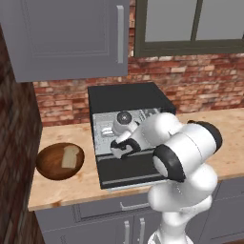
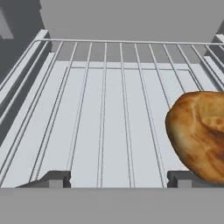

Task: Pick up the heated bread from the toaster oven and place it in the bowl. Then move the bread bowl to the dining counter.

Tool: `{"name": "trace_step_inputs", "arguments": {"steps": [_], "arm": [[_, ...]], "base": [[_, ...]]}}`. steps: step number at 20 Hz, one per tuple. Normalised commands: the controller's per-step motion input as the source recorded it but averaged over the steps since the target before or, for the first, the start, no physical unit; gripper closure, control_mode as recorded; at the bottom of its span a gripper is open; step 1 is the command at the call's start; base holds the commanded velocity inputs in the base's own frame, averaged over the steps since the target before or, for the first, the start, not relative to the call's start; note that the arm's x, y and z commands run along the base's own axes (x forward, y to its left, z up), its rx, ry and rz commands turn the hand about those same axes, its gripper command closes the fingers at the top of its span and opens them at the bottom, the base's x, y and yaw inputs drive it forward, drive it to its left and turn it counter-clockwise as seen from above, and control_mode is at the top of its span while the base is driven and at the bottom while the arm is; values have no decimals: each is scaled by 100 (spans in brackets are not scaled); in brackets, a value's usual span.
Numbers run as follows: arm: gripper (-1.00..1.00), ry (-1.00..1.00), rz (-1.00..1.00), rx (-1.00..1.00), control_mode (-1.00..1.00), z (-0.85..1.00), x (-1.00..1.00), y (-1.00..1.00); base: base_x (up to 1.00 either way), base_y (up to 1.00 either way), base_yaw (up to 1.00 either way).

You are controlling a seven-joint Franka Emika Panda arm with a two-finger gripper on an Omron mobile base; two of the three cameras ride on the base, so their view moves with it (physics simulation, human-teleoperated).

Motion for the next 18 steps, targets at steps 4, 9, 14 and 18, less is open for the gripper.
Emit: {"name": "trace_step_inputs", "arguments": {"steps": [4, 9, 14, 18], "arm": [[-100, 13, 0, -8, -100, -15, -100, 0], [-100, 21, -1, -12, -100, -2, -100, 0], [-100, 32, -3, -18, -100, -1, -100, 0], [-100, 28, -7, -19, -100, 7, -81, 0]], "base": [[0, 0, 0], [0, 0, 0], [0, 0, 0], [0, 0, 0]]}}
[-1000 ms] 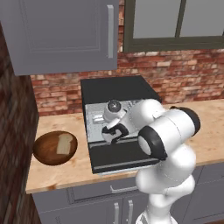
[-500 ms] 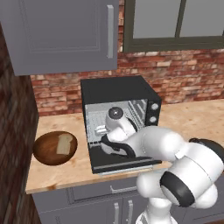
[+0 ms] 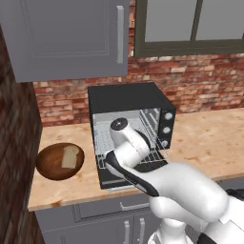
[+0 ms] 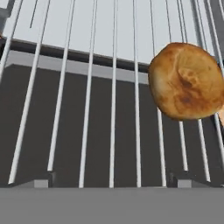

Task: Pick up the heated bread from the toaster oven and place it in the bowl. Then move the bread bowl to the dining counter.

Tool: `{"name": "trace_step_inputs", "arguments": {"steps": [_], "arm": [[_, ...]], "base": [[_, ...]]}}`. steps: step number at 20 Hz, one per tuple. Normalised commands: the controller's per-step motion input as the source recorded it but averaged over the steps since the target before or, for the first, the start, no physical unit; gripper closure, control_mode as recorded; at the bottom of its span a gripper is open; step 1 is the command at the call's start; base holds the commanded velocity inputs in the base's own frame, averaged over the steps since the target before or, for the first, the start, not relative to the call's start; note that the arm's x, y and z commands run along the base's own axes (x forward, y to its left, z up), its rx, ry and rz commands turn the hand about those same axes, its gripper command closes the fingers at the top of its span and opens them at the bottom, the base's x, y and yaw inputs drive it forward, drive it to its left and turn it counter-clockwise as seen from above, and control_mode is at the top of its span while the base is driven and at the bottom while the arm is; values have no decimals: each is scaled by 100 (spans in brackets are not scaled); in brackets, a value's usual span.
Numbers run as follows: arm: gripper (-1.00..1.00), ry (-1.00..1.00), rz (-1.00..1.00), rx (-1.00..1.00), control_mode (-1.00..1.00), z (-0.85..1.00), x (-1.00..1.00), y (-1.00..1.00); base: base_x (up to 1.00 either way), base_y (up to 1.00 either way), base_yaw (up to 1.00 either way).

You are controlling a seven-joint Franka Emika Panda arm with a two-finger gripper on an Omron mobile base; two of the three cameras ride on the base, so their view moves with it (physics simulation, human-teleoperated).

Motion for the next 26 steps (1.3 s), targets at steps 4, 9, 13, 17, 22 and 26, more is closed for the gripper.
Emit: {"name": "trace_step_inputs", "arguments": {"steps": [4, 9, 13, 17, 22, 26], "arm": [[-100, 0, -10, -4, -100, 97, -19, -10], [-100, 2, -4, -1, -100, 79, 5, -17], [-100, 8, 0, -2, -100, -15, 49, -22], [-100, 0, 0, 0, -100, -27, 48, -21], [-100, 0, 2, 0, -100, -45, 32, -10], [-100, 0, 4, 0, -100, -52, 39, -2]], "base": [[0, 0, 0], [0, 0, 0], [0, 0, 0], [0, 0, 0], [0, 0, 0], [0, 0, 0]]}}
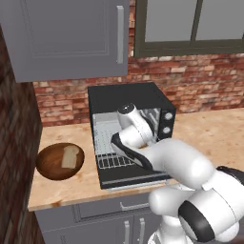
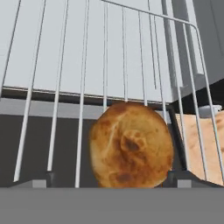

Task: Pick up the heated bread from the toaster oven and place it in the bowl. Then move the bread bowl to the dining counter.

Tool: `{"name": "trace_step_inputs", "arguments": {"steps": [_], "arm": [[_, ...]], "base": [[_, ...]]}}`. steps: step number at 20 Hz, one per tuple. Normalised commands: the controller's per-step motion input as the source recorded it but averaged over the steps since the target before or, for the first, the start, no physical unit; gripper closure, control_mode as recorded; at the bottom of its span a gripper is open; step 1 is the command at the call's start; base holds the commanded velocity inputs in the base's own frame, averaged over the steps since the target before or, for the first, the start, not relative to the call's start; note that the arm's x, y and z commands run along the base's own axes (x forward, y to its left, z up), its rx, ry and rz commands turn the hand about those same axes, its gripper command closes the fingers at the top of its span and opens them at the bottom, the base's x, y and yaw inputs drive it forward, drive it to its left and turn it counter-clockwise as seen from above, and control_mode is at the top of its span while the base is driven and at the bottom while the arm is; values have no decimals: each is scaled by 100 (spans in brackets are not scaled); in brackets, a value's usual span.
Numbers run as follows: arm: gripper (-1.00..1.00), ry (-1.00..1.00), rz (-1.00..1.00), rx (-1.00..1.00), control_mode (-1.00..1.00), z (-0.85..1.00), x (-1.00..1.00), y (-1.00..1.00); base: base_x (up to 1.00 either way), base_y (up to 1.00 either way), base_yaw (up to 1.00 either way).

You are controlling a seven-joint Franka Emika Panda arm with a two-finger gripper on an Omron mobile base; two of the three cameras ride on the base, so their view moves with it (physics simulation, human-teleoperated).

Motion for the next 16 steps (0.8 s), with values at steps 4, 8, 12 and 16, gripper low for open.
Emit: {"name": "trace_step_inputs", "arguments": {"steps": [4, 8, 12, 16], "arm": [[-100, 0, 2, 0, -100, -38, 50, -3], [-100, 0, 0, 0, -100, -27, 26, -7], [-100, 0, 0, 0, -100, -28, 11, -10], [-100, 0, 0, -4, -100, -36, -20, -26]], "base": [[0, 0, 0], [0, 0, 0], [0, 0, 0], [0, 0, 0]]}}
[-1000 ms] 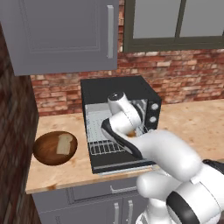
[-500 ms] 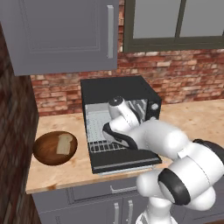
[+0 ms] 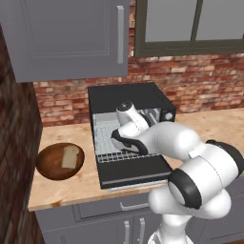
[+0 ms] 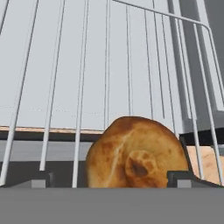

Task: Pick up the heated bread from the toaster oven and place it in the bowl. Then move the bread bowl to the dining counter.

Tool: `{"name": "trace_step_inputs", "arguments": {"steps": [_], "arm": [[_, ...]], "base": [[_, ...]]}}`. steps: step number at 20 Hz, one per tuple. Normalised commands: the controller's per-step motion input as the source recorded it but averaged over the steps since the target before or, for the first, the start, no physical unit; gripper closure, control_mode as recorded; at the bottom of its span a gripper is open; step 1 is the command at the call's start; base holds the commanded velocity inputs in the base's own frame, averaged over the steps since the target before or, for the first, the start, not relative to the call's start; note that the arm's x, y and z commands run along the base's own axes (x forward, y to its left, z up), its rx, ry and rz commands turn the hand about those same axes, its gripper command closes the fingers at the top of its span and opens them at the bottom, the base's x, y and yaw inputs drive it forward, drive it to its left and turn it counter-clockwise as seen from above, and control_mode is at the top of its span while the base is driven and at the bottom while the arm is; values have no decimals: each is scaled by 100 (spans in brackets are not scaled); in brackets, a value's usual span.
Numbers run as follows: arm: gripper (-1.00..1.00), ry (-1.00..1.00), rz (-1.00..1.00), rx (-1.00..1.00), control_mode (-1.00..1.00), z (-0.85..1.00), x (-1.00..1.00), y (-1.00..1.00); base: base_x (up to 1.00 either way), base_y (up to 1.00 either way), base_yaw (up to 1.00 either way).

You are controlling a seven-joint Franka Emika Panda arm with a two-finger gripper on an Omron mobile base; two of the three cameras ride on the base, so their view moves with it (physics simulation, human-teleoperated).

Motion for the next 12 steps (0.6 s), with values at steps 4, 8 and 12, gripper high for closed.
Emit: {"name": "trace_step_inputs", "arguments": {"steps": [4, 8, 12], "arm": [[-100, 0, 0, -12, -100, -38, -18, -35], [-100, 0, 0, -11, -100, -41, -5, -32], [100, 0, 0, -5, -100, -28, 0, -44]], "base": [[0, 0, 0], [0, 0, 0], [0, 0, 0]]}}
